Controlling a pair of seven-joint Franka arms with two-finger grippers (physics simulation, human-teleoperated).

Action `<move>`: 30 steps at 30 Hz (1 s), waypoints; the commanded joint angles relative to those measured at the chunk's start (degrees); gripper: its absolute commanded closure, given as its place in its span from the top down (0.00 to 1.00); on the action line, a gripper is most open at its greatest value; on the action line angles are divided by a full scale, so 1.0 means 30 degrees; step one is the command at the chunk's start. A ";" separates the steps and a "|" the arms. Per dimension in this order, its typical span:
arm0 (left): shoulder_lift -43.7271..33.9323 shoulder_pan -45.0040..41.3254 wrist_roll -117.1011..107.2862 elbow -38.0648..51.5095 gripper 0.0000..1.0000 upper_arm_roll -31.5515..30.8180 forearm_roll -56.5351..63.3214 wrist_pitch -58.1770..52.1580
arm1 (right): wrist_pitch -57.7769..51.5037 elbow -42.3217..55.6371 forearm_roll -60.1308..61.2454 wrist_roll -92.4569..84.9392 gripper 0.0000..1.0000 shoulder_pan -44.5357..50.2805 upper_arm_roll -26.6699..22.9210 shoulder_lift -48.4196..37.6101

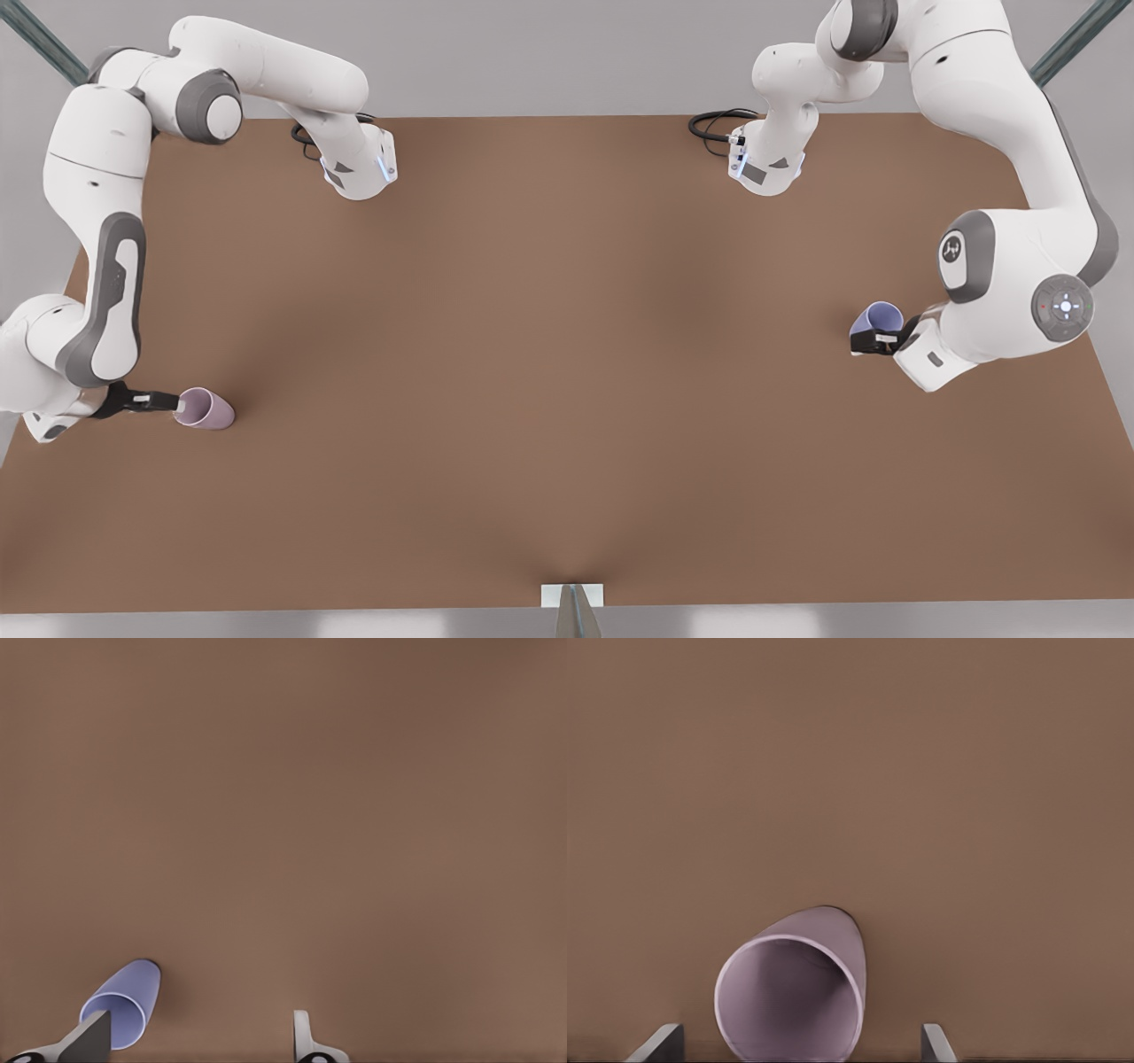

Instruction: Stack the cups, with the pink cup at the bottom and the purple cup at the top

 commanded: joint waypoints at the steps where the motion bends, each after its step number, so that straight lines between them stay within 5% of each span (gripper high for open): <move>1: 0.0028 0.0000 0.0097 0.0009 1.00 0.0003 0.0011 -0.0062 | 0.2003 -0.0601 -0.0106 -0.7527 1.00 -0.0022 -0.0047 -0.0132; 26: 0.0350 0.0000 0.0126 0.0038 1.00 0.0149 0.0011 -0.0033 | 0.4259 -0.3003 -0.0048 -0.9052 1.00 -0.0373 -0.0252 0.0659; 30: 0.0350 0.0000 0.0097 0.0038 1.00 0.0149 0.0011 -0.0033 | 0.4084 -0.3121 -0.0048 -0.8056 0.87 -0.0168 -0.0193 0.0512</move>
